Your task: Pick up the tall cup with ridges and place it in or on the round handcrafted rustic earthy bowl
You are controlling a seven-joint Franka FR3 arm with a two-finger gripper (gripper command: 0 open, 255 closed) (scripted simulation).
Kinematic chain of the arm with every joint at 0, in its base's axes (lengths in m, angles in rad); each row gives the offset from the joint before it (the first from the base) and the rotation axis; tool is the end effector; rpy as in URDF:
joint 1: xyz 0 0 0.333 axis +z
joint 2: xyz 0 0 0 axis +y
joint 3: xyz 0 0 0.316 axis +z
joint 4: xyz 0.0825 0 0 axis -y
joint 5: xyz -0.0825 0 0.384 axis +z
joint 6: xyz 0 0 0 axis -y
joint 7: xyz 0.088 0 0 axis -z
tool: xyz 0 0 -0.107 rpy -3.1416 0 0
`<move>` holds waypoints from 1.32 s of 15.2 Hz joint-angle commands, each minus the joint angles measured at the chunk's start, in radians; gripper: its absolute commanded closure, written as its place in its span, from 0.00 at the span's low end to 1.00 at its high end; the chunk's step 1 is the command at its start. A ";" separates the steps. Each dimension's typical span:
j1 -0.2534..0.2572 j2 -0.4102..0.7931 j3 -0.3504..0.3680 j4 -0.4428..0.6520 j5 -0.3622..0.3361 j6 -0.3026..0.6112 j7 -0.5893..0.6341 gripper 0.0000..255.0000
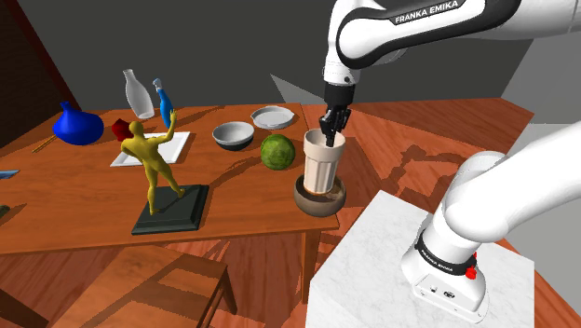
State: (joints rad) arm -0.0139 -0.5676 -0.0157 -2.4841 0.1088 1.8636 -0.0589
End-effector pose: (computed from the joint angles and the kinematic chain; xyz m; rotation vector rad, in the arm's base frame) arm 0.3714 -0.0030 0.4803 -3.0268 0.0034 0.0730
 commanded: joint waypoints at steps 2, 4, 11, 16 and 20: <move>0.000 0.000 0.000 0.000 0.000 0.000 0.000 1.00; 0.000 0.000 0.000 0.001 0.000 0.000 0.000 0.00; -0.004 -0.004 -0.008 0.098 -0.007 -0.102 0.002 0.00; -0.005 -0.003 -0.010 0.125 -0.009 -0.128 0.002 0.00; -0.005 -0.003 -0.010 0.125 -0.009 -0.128 0.002 0.00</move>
